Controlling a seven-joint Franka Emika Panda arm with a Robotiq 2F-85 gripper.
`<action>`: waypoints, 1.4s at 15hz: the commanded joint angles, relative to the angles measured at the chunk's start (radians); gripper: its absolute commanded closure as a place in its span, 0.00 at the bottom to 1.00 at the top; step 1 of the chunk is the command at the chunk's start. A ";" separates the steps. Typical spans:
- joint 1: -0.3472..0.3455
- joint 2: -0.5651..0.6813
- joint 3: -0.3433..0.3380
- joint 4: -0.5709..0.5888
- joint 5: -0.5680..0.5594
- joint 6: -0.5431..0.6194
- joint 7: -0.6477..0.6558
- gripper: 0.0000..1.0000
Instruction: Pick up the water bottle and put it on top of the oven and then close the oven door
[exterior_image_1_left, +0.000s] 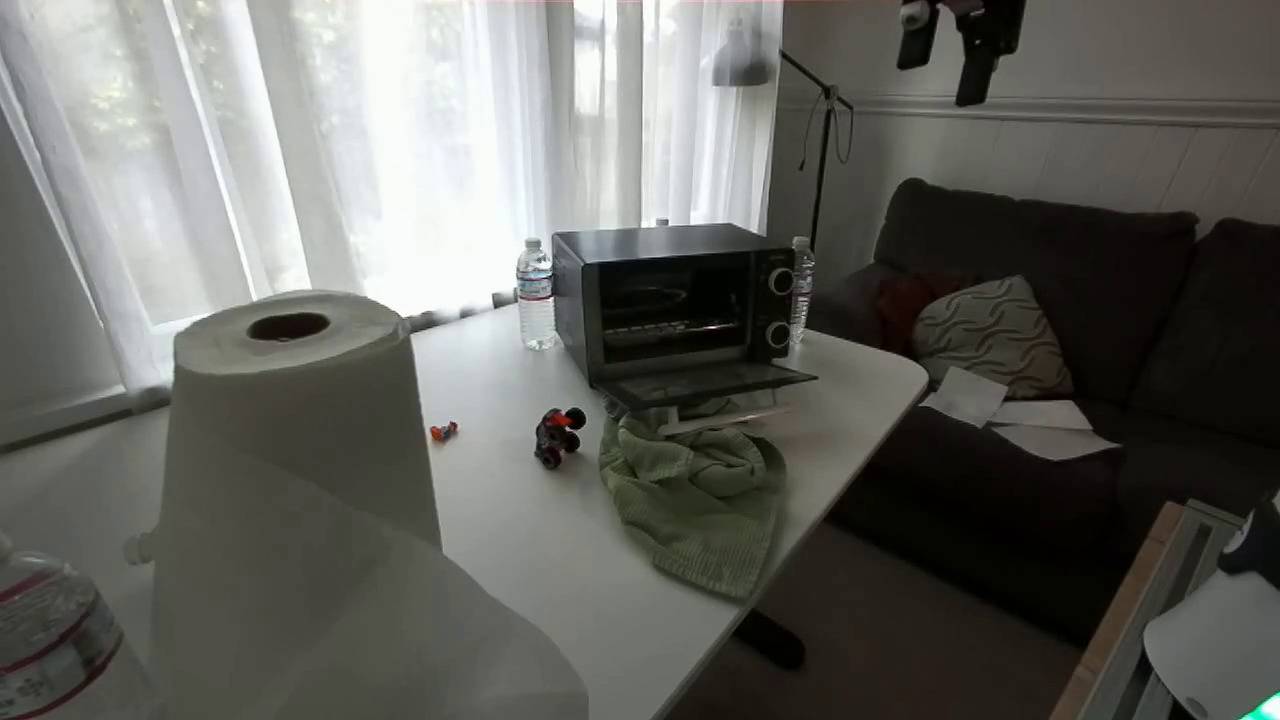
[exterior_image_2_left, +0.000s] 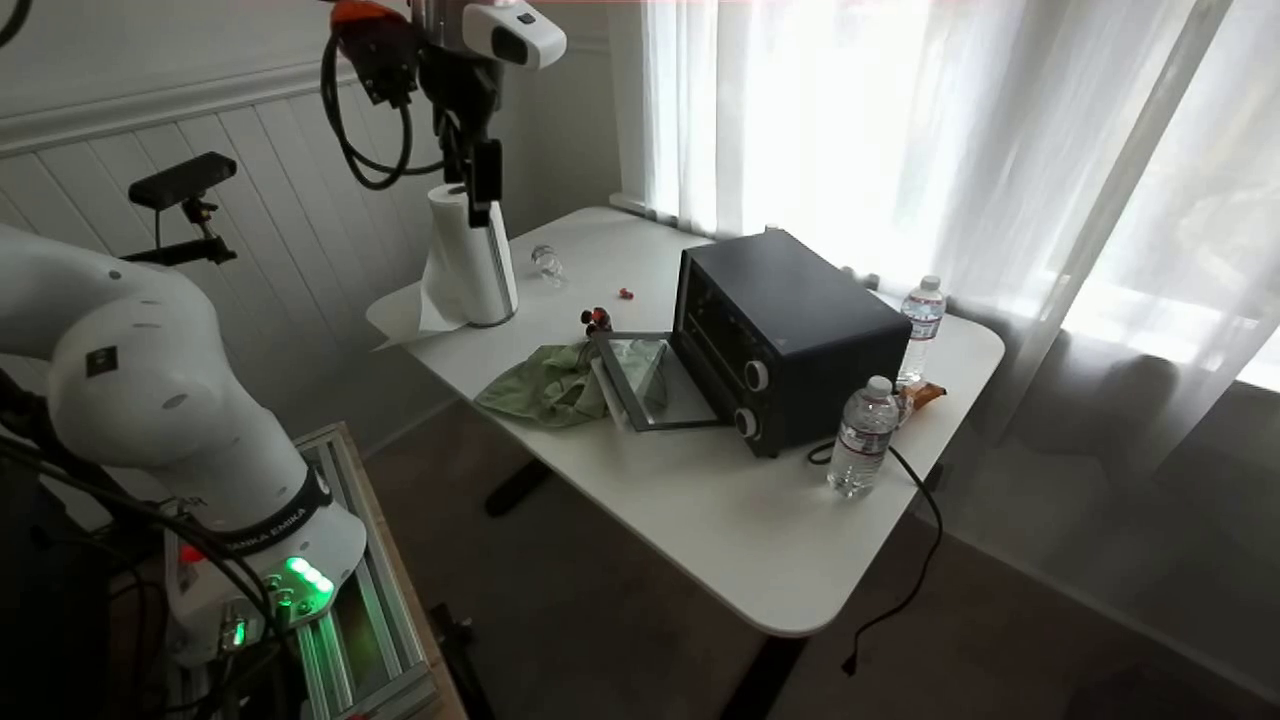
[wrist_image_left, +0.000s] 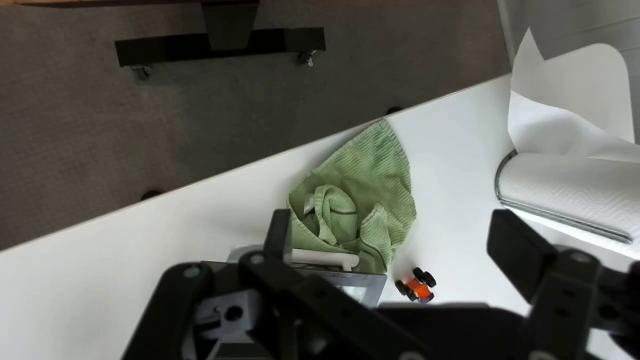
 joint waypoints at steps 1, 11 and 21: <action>-0.051 0.063 0.007 0.063 0.029 0.031 0.038 0.00; -0.185 0.470 -0.005 0.390 -0.009 0.387 0.368 0.00; -0.244 0.803 -0.123 0.624 -0.072 0.481 0.600 0.00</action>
